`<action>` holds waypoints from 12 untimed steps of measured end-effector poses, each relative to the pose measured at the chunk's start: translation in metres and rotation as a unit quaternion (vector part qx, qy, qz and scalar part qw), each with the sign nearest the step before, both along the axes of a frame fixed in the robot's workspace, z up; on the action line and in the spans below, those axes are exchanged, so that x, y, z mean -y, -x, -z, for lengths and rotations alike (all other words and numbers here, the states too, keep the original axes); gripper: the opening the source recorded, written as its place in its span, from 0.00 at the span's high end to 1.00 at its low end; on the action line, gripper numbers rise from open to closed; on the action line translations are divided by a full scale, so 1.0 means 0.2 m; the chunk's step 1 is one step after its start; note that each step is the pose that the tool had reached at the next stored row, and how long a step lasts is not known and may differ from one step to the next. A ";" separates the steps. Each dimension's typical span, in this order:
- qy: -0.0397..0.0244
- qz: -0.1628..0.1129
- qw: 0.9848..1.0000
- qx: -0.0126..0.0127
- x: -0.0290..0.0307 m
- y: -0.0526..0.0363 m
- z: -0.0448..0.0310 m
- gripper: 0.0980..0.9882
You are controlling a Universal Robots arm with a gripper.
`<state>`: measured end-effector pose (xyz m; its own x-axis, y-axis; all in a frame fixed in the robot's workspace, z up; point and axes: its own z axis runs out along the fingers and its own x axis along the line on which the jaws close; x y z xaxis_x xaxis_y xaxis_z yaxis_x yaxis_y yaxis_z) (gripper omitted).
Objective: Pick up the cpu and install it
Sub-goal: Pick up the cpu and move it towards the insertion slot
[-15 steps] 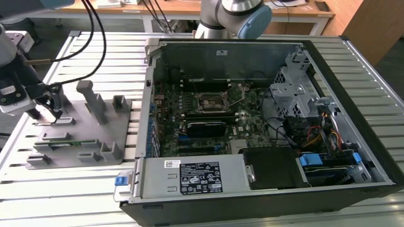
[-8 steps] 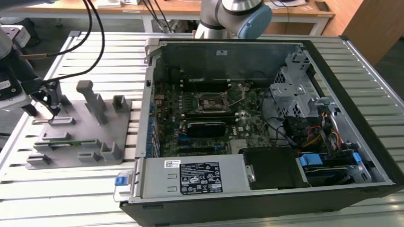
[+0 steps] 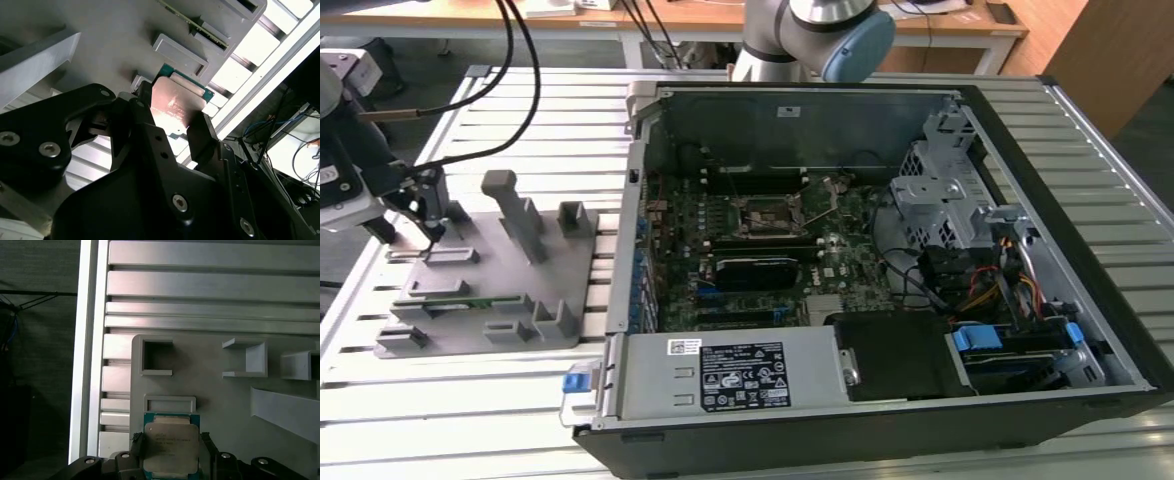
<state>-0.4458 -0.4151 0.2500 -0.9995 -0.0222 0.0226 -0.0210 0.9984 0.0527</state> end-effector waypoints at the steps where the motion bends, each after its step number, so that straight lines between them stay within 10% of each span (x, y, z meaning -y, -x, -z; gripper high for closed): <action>1: 0.000 0.000 1.000 0.000 0.000 0.000 0.000 0.52; 12: -0.001 0.000 1.000 0.000 -0.001 0.000 -0.048 0.52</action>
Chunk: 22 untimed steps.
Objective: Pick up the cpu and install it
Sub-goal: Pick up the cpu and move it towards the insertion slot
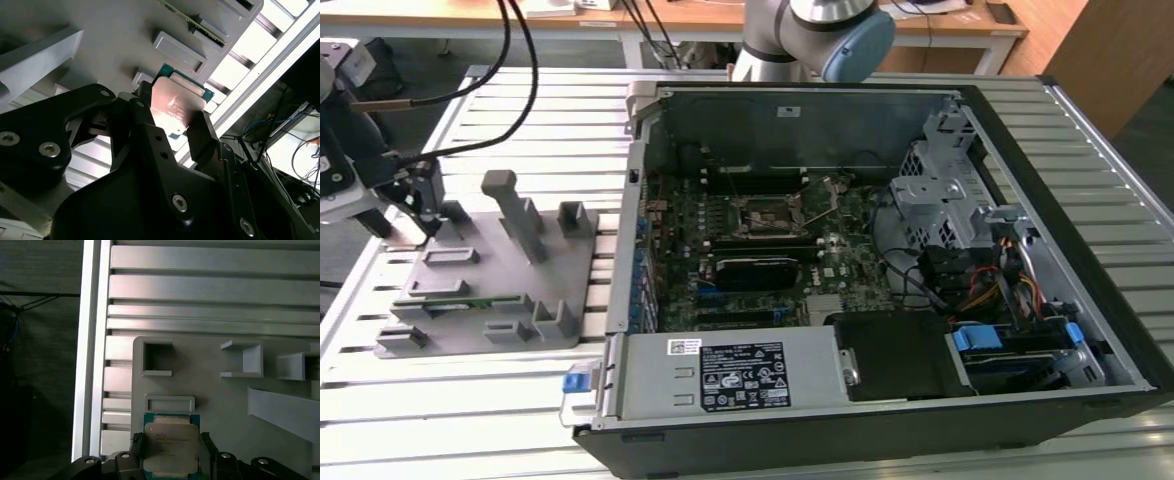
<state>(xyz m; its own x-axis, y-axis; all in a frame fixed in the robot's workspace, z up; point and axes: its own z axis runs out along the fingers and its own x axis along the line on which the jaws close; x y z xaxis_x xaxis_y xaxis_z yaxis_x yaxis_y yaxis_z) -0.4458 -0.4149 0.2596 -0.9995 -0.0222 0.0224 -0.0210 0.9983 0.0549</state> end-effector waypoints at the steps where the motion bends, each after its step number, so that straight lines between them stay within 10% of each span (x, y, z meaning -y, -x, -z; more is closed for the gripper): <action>1: 0.000 0.000 1.000 0.000 0.000 0.000 -0.009 0.52; 22: 0.000 0.000 1.000 0.000 -0.016 0.003 -0.280 0.52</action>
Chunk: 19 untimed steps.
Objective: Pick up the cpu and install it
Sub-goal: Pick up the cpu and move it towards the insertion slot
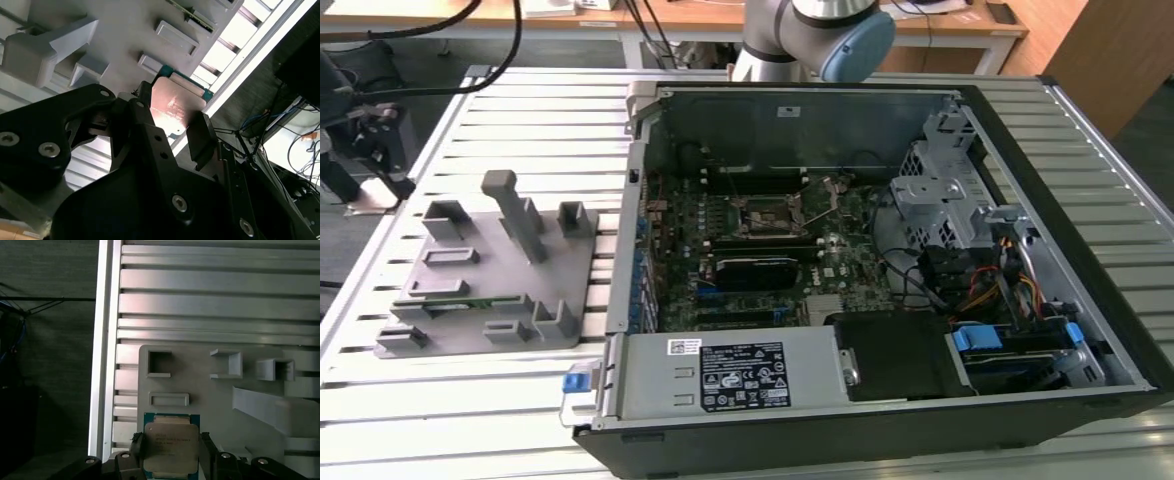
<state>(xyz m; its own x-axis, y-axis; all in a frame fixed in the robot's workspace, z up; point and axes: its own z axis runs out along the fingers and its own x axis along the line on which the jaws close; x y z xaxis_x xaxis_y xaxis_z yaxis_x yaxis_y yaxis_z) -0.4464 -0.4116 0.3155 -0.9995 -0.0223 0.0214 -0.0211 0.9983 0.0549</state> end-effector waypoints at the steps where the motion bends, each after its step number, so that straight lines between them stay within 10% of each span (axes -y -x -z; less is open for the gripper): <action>1: 0.000 0.000 1.000 0.000 -0.001 0.000 -0.012 0.52; 19: 0.000 0.000 1.000 0.002 -0.009 0.001 -0.238 0.52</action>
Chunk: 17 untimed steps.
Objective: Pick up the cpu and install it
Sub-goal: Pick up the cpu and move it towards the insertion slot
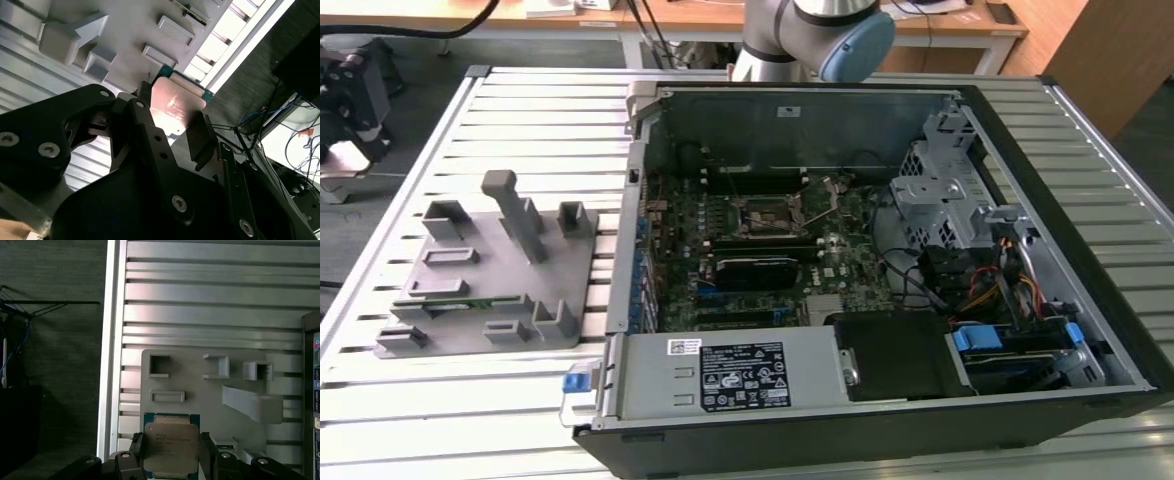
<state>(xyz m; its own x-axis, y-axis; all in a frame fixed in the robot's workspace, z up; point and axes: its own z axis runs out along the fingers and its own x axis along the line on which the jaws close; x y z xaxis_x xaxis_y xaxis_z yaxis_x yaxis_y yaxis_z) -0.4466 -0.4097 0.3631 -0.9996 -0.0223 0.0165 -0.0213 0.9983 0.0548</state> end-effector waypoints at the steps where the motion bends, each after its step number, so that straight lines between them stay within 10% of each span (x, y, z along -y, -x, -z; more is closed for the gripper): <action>1: 0.000 0.000 1.000 0.000 -0.001 0.000 -0.013 0.52; 17: 0.000 0.000 1.000 0.001 -0.005 -0.010 -0.111 0.52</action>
